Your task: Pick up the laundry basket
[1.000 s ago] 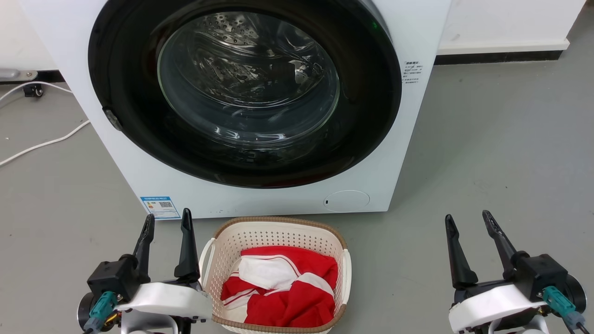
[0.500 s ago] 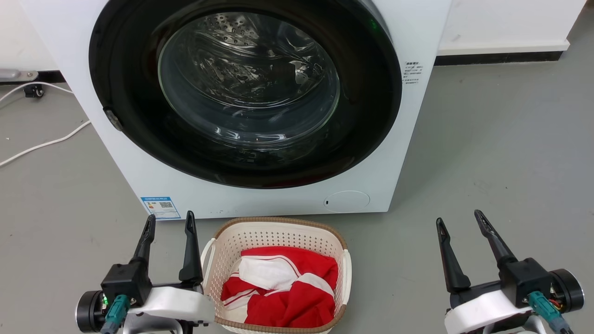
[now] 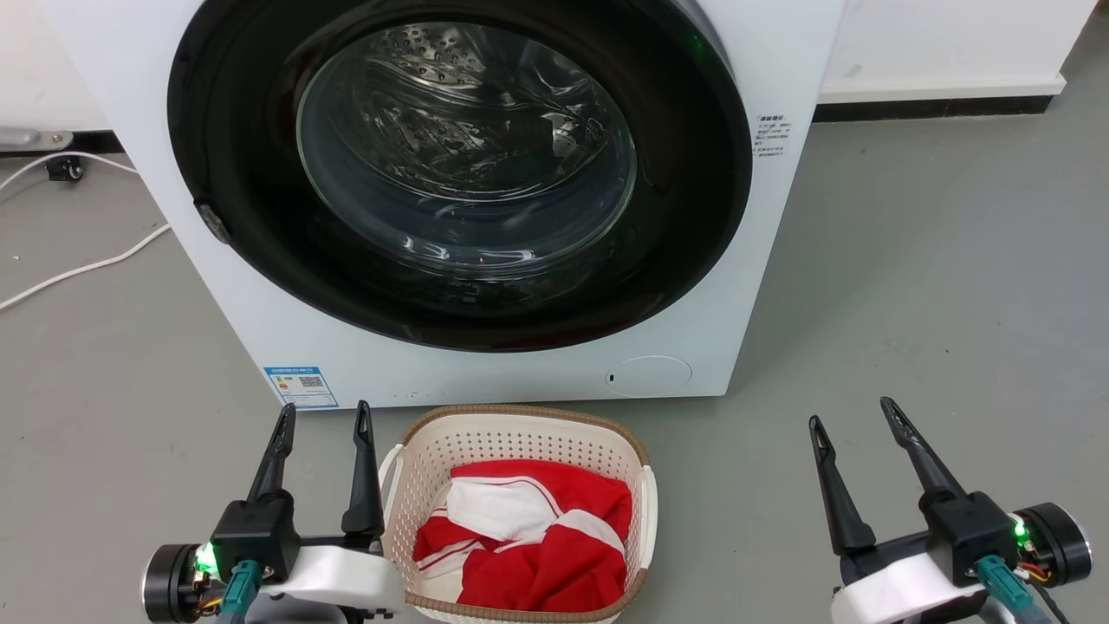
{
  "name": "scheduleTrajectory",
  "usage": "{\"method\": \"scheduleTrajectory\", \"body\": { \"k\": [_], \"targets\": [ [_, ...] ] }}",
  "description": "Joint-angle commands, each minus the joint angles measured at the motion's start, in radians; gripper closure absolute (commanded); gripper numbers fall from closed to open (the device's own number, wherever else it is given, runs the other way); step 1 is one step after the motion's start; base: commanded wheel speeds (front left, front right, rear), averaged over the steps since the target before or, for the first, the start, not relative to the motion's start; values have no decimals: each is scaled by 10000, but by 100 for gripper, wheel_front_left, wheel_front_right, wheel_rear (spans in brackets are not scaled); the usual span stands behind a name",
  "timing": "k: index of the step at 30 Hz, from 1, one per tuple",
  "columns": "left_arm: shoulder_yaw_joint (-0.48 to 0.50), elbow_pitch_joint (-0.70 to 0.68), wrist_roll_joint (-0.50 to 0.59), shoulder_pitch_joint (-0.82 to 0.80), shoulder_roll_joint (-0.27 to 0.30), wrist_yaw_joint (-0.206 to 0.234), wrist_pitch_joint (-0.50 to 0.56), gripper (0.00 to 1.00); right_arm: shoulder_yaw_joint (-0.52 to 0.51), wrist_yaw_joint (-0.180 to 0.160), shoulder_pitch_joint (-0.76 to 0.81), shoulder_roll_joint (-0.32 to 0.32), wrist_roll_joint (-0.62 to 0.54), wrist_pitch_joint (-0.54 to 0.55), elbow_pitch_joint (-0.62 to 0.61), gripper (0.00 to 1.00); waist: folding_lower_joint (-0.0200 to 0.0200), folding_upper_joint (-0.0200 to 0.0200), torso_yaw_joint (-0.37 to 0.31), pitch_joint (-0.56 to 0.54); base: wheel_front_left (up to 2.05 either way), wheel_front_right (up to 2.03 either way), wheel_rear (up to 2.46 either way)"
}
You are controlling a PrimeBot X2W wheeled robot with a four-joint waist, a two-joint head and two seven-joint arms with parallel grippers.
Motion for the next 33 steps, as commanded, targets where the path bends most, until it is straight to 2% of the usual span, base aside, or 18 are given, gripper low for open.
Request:
{"method": "scheduleTrajectory", "body": {
  "k": [1, 24, 33],
  "targets": [
    [-8, 23, 53, 90, 25, 39, -31, 0, -44, -6, 79, -26, 98, -27, 25, 0, 0, -1, -4, -2, 0, 0, 0],
    [-3, 10, 95, 138, 25, 199, -30, 0, -27, -5, 88, -25, 451, -27, 173, 0, 0, -1, 30, 10, 0, 0, 0],
    [463, 427, 208, -315, 48, 0, -30, 0, 61, -5, -363, -25, 648, -27, 263, 0, 0, -1, -33, 223, 0, 0, 0]
  ]
}}
